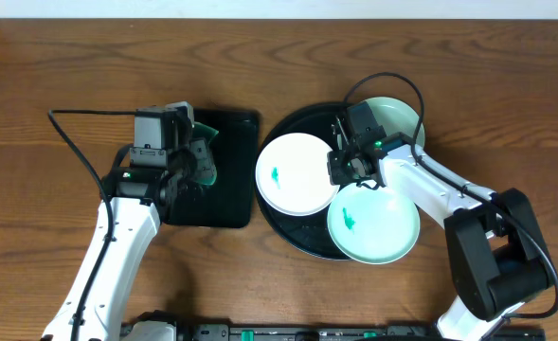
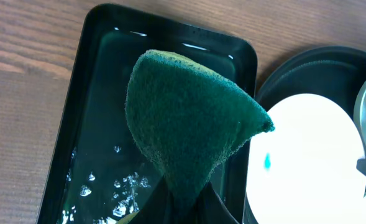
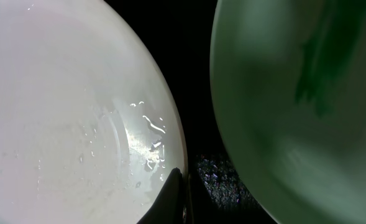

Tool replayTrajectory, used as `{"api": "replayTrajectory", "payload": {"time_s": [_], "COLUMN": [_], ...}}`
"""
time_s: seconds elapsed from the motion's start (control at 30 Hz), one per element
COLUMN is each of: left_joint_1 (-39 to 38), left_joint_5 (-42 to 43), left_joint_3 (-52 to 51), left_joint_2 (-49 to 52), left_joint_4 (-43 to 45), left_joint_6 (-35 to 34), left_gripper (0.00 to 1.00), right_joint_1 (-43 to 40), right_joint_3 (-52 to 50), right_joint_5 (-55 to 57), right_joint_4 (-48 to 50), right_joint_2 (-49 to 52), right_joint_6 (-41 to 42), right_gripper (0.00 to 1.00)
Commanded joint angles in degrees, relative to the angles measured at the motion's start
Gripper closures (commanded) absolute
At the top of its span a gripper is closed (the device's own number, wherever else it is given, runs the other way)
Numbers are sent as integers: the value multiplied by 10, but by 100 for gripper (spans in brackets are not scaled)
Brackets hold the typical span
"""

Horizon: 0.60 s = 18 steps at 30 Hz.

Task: Clean dirty plates on tray and stack at the side
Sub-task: 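Lift the sponge with the left gripper toward the pink-white plate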

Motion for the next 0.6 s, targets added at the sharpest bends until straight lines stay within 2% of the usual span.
{"api": "replayTrajectory", "payload": {"time_s": [0.0, 0.27, 0.4, 0.57], "left_joint_1": [-1, -1, -1, -1], "left_joint_5": [7, -12, -50, -51], "left_joint_3": [10, 17, 49, 80], "left_joint_2": [-4, -4, -4, -4], "left_joint_4": [8, -6, -34, -37], "left_joint_6": [-3, -6, -8, -8], "left_gripper": [93, 93, 93, 93], "right_joint_1": [4, 4, -4, -10], "right_joint_3": [-1, -1, -1, -1], "right_joint_5": [-8, -7, -8, -9], "right_joint_4": [2, -1, -3, -7], "right_joint_2": [6, 6, 6, 6], "right_joint_6": [29, 33, 33, 33], "right_gripper": [99, 99, 99, 99]}}
